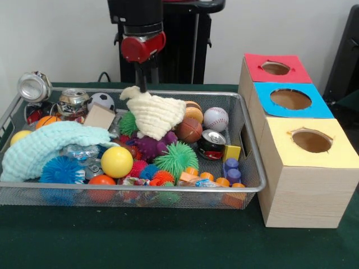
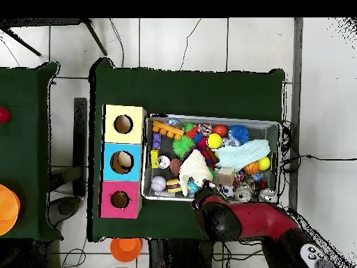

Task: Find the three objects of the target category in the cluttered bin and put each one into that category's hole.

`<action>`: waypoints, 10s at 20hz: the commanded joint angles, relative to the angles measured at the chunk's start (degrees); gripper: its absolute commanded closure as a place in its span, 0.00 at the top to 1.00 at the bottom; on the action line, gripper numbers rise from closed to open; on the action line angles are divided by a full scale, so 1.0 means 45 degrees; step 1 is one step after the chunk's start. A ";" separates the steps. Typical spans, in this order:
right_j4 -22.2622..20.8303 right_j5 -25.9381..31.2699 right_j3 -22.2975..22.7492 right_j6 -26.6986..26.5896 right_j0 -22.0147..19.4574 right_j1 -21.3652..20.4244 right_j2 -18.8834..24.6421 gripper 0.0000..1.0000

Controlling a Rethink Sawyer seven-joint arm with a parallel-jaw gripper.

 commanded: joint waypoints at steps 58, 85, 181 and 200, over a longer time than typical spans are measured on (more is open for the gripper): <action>-0.6265 0.5214 -0.7916 -0.1221 -0.0294 0.3919 0.1202 0.00; 0.0952 0.4810 0.0384 0.1306 -0.3963 -0.0023 0.5738 0.00; -0.2572 0.1260 -0.3136 0.0155 -0.0010 0.0756 0.0444 1.00; -0.3361 -0.1117 -0.5856 0.2106 0.2179 0.3033 -0.1788 1.00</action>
